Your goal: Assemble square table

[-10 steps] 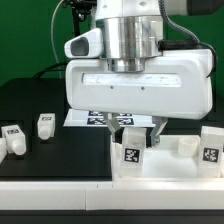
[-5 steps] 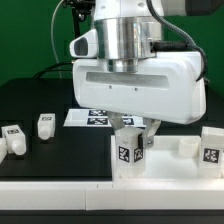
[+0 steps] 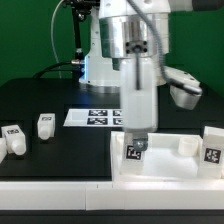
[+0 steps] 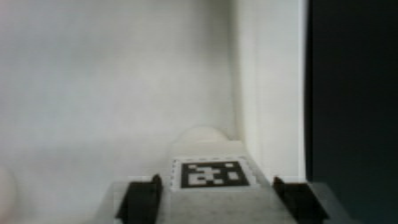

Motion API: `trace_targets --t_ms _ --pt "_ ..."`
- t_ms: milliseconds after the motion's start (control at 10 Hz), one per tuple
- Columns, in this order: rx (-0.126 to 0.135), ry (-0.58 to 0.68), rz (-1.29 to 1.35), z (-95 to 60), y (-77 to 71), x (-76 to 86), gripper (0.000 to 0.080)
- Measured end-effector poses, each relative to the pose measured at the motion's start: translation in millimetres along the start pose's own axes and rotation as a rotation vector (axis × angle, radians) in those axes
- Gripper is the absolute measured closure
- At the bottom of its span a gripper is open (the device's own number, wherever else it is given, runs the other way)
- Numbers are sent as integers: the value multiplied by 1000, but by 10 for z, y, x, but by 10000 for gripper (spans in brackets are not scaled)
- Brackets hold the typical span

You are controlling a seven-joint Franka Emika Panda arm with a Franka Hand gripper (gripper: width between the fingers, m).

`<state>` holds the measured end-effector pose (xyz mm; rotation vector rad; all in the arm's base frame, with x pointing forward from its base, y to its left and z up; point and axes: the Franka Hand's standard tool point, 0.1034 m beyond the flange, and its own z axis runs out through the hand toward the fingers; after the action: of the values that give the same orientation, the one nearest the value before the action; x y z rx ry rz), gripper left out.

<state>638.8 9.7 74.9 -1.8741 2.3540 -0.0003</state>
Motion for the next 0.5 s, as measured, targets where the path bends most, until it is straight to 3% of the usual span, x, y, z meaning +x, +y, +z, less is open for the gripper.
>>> trace_targets --t_ms 100,400,500 --pt "13 -2 111 6 -6 10 512" --pt "16 11 192 25 10 41 512" --pt "15 11 187 28 13 37 410"
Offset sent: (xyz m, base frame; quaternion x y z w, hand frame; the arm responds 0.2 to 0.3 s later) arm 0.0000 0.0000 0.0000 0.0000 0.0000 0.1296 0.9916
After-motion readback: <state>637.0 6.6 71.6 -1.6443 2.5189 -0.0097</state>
